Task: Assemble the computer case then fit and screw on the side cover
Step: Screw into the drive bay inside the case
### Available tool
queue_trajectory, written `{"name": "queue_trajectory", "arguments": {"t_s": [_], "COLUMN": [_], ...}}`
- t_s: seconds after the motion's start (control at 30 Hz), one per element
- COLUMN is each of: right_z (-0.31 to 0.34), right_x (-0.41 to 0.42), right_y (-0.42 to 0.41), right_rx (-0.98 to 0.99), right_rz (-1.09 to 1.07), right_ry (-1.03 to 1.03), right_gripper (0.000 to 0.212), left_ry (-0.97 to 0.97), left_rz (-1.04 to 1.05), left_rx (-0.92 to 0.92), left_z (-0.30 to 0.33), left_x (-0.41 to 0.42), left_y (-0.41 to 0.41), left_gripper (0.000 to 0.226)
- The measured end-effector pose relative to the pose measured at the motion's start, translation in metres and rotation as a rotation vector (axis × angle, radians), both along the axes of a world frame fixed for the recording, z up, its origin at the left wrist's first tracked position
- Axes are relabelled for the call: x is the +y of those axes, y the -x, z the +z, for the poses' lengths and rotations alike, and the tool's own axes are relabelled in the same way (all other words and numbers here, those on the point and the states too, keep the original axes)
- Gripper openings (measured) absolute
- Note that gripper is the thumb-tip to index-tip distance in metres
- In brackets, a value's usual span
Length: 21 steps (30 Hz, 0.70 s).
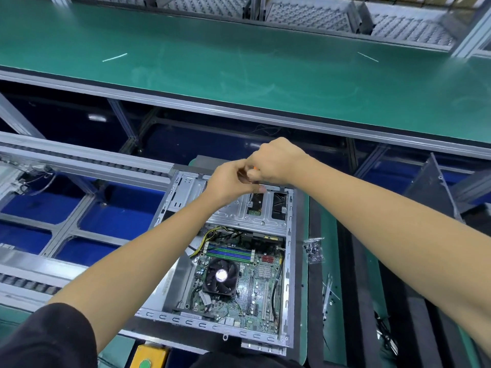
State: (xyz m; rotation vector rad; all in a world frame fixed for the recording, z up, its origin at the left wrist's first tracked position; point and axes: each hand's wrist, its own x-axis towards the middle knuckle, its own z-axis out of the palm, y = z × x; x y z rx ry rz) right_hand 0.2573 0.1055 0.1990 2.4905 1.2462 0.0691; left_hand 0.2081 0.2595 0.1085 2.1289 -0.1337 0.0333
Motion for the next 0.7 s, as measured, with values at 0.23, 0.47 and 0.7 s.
{"name": "queue_trajectory", "arguments": {"t_s": [0.23,0.47,0.7], "right_z": [-0.001,-0.003,0.001], "right_x": [-0.008,-0.003,-0.007], "right_y": [-0.004,-0.003,-0.002], "right_rx": [0.12,0.026,0.081], "right_rz": [0.12,-0.005,0.134], "right_ry": [-0.069,-0.035,-0.039], "right_gripper": [0.034,0.028,0.021], "left_ry": [-0.005,-0.052,-0.042], "left_rz": [-0.105,-0.073,-0.161], "left_rx": [0.128,-0.006,0.138], "left_z": [0.0,0.012,0.012], "left_x": [0.011,0.003,0.013], "left_y": [-0.004,0.0,-0.003], "left_gripper": [0.013,0.032,0.015]}}
